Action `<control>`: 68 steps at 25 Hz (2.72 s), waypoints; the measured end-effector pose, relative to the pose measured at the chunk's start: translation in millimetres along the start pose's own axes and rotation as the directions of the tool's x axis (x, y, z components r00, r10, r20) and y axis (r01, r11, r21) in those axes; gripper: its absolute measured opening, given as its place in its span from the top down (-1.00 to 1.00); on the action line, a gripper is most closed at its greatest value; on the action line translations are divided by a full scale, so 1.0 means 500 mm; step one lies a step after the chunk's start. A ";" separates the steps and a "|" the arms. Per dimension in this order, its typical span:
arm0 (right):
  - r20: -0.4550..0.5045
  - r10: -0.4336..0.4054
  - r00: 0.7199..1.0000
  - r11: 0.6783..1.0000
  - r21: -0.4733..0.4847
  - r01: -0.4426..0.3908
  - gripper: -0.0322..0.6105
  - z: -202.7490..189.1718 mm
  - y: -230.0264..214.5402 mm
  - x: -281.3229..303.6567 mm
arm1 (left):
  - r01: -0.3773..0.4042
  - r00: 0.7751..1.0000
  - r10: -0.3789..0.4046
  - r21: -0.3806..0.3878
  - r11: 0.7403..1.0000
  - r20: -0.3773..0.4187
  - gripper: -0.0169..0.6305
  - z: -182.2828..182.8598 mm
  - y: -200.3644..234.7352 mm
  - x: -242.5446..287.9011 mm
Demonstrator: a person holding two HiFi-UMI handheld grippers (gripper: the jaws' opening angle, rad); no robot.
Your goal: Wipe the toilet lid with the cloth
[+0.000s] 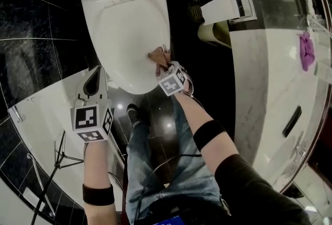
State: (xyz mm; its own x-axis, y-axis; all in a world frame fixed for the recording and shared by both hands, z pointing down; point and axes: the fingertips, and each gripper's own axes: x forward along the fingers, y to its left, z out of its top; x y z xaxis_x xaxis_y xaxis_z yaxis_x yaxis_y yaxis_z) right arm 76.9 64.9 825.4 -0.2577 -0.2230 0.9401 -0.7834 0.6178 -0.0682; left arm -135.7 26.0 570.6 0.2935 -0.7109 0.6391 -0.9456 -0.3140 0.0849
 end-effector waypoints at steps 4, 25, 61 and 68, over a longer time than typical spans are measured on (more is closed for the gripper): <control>-0.017 0.028 0.999 1.000 0.007 -0.028 0.67 -0.034 0.090 -0.006 | -0.003 1.000 0.003 -0.008 1.000 0.008 0.94 -0.019 0.022 -0.031; -0.071 0.097 0.993 0.985 -0.136 -0.106 0.68 0.001 0.287 0.002 | -0.053 0.998 0.056 -0.084 0.995 0.029 0.94 -0.075 0.119 -0.127; 0.073 -0.068 0.995 0.824 -0.558 0.097 0.68 0.662 -0.095 0.209 | -0.262 0.962 0.271 -0.209 0.942 0.018 0.94 -0.030 0.191 0.053; 0.100 -0.022 0.995 0.666 -0.741 0.089 0.68 0.690 0.040 0.225 | -0.288 0.955 0.297 -0.224 0.931 0.005 0.94 -0.060 0.213 0.022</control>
State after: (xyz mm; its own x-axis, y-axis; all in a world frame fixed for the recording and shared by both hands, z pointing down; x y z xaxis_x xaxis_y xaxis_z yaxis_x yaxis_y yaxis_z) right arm -162.9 -208.2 814.7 -0.2960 -0.3107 0.9032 -0.1255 0.9501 0.2856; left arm -237.5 3.3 609.5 0.0002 -0.7750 0.6319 -0.9964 0.0536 0.0660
